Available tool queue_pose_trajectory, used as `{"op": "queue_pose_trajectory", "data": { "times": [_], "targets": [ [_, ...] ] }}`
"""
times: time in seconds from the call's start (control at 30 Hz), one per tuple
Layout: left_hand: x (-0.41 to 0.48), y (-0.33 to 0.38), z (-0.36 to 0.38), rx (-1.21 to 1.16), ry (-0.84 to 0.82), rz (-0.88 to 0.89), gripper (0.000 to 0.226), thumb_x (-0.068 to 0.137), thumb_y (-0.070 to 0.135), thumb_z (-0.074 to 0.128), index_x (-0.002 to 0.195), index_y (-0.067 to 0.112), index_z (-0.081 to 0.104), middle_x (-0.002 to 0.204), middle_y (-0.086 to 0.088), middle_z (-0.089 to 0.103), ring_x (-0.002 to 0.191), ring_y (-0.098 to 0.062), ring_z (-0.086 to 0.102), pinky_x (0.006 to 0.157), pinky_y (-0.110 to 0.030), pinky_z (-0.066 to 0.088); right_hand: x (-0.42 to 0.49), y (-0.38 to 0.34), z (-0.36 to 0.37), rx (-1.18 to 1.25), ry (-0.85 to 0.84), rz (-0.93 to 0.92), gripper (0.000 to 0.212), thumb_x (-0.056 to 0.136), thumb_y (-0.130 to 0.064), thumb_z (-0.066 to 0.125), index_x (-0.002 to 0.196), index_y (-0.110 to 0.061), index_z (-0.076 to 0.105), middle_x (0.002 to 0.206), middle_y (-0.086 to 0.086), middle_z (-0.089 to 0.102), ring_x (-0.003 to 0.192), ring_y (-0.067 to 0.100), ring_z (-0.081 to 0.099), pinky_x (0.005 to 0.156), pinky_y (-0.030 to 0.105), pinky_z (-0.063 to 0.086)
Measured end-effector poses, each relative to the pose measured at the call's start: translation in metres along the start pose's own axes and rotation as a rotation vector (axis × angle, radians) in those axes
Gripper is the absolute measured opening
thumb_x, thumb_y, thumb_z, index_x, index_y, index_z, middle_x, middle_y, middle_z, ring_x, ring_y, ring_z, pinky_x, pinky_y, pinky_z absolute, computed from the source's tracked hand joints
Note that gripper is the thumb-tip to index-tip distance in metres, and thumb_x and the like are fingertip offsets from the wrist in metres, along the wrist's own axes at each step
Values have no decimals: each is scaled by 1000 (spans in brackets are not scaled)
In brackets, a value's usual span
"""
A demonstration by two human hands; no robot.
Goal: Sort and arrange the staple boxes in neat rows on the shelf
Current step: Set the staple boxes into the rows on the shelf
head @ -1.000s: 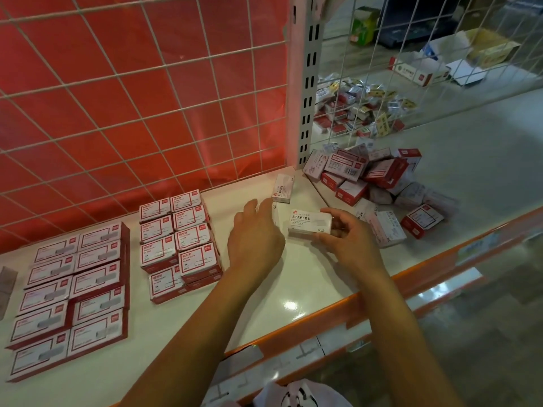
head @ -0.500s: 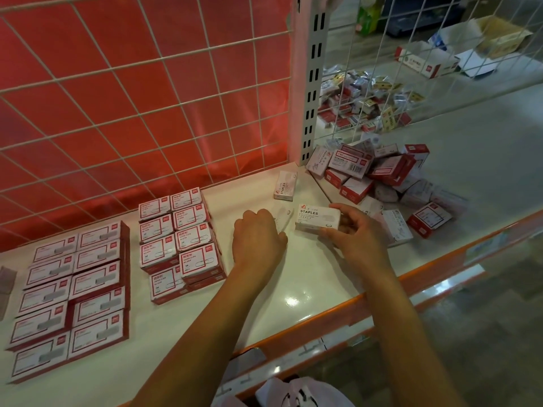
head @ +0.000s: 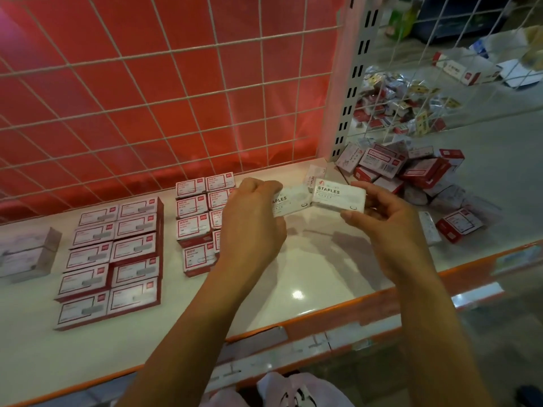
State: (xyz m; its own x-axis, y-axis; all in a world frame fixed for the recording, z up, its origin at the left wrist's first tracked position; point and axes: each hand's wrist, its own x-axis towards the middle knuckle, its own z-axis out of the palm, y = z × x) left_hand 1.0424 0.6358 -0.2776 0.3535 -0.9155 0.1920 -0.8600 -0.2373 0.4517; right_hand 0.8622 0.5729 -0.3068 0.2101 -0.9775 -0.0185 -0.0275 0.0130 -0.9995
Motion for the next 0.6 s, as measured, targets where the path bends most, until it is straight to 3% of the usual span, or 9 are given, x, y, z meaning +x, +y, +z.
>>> {"op": "queue_pose_trajectory", "data": {
  "times": [0.17, 0.37, 0.47, 0.53, 0.6],
  "targets": [
    [-11, -33, -30, -31, 25, -14, 52, 78, 13, 72, 128, 19, 59, 125, -2, 58, 113, -16, 51, 95, -23, 36, -9, -13, 31, 13, -118, -29, 47, 76, 8, 68, 113, -20, 64, 93, -6, 71, 89, 5, 68, 72, 16, 53],
    [-40, -89, -62, -124, -2, -110, 54, 77, 13, 76, 128, 21, 59, 126, 2, 58, 109, -10, 54, 87, -21, 45, -30, -19, 83, -15, -277, -5, 40, 82, 2, 66, 117, -15, 62, 90, -4, 73, 79, 8, 68, 67, 17, 53],
    [-59, -121, -80, -141, -9, -139, 53, 75, 13, 77, 126, 21, 61, 122, 0, 60, 103, -10, 56, 92, -26, 47, -43, -21, 114, -3, -348, 10, 39, 82, 4, 65, 116, -15, 62, 90, -6, 74, 84, 7, 69, 67, 18, 54],
    [-72, -142, -94, -153, -5, -182, 53, 75, 13, 77, 125, 23, 61, 122, 2, 60, 101, -7, 55, 89, -15, 40, -53, -21, 136, 16, -393, 29, 39, 82, 5, 64, 116, -14, 63, 93, -4, 74, 89, 10, 69, 70, 20, 55],
    [-85, -161, -109, -129, -10, -193, 52, 76, 15, 76, 125, 24, 61, 120, 5, 60, 97, -2, 50, 83, 4, 24, -64, -21, 158, 17, -427, 37, 40, 82, 6, 63, 116, -16, 62, 94, -4, 74, 90, 12, 70, 70, 21, 55]
  ]
}}
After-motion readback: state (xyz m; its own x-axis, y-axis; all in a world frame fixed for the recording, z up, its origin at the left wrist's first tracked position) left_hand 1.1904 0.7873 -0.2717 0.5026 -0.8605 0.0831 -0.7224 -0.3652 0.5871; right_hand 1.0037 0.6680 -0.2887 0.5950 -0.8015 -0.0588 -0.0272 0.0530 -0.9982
